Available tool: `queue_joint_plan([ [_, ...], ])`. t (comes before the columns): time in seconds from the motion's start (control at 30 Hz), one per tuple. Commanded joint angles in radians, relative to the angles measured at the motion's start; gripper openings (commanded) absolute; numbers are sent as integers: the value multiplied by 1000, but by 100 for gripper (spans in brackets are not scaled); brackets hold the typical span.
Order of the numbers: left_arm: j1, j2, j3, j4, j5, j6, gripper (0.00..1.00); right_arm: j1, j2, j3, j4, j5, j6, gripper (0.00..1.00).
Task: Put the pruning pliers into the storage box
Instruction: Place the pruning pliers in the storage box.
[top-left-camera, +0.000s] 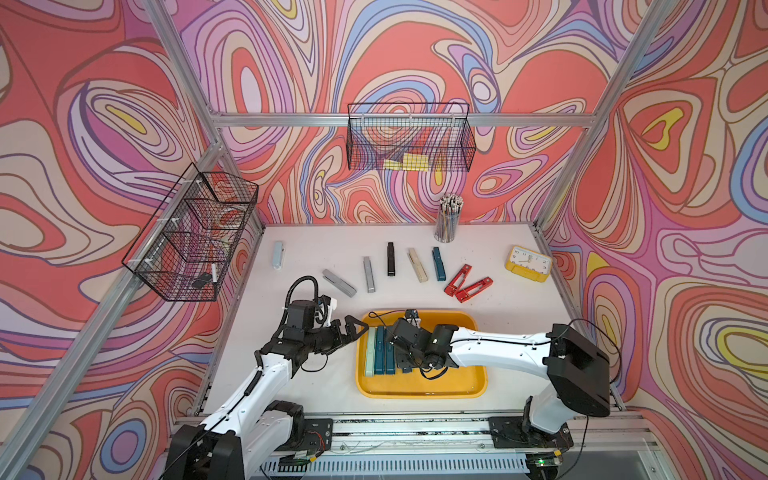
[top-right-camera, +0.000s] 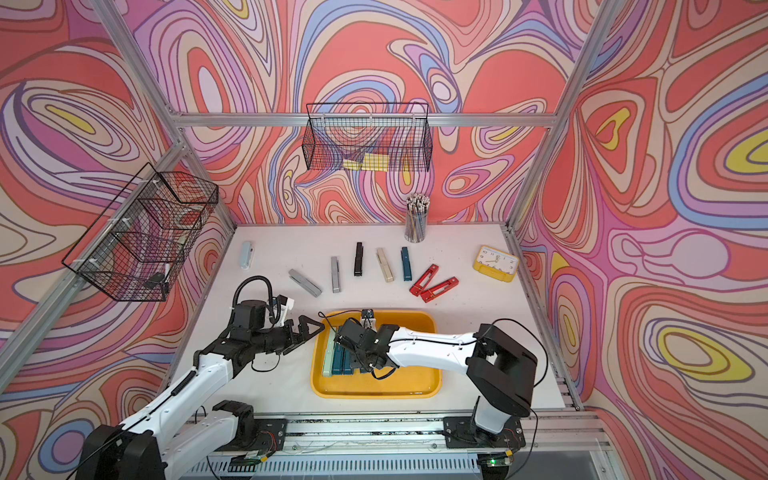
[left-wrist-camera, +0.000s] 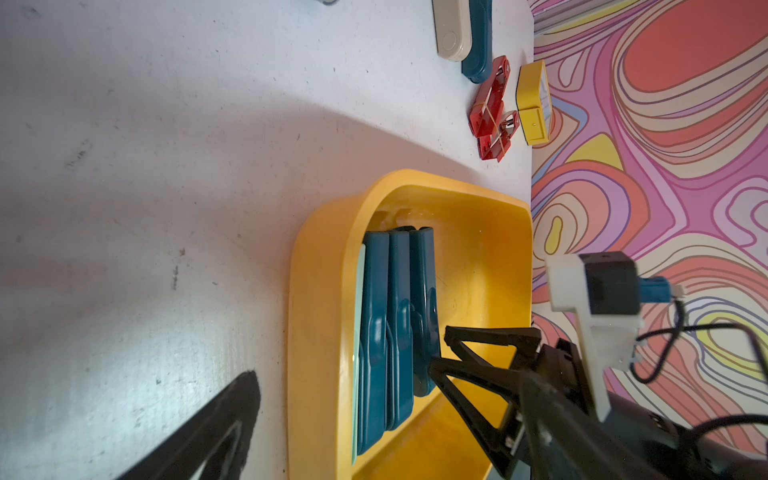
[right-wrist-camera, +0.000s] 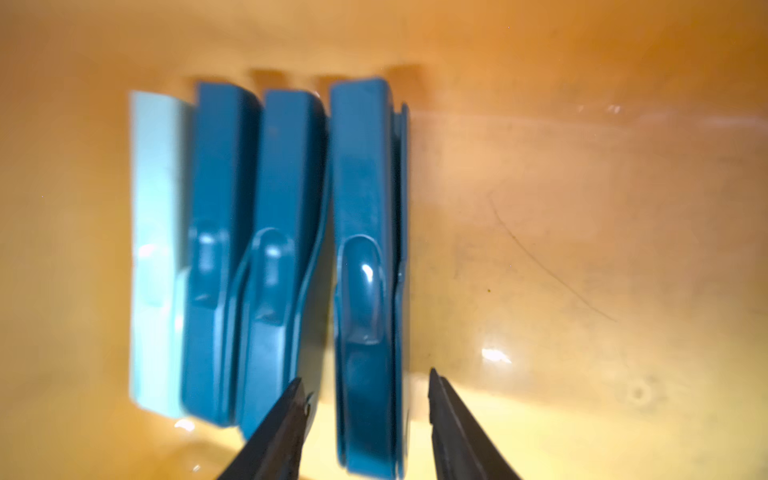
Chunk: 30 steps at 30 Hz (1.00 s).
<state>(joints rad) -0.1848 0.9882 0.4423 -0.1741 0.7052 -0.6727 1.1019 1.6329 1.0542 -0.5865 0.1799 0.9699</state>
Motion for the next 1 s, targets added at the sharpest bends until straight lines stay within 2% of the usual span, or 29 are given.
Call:
queue_joint_plan([
  [0.0, -7, -12, -13, -1, -8, 18, 99, 8, -45, 29, -58, 54, -5, 47],
  [0.23, -8, 7, -17, 19, 3, 10, 99, 3, -67, 35, -134, 119, -31, 26],
  [0.33, -12, 26, -10, 28, 16, 9, 99, -10, -60, 19, -147, 129, -40, 6],
  [0.4, -21, 24, -11, 33, 15, 2, 99, -23, -62, -8, -122, 120, -48, 0],
  [0.67, -51, 3, -18, 48, 2, -28, 99, -85, -17, -66, -14, 65, -105, 0],
  [0.97, -65, -7, -17, 36, -11, -33, 99, -92, 64, -63, 108, 10, -138, 0],
])
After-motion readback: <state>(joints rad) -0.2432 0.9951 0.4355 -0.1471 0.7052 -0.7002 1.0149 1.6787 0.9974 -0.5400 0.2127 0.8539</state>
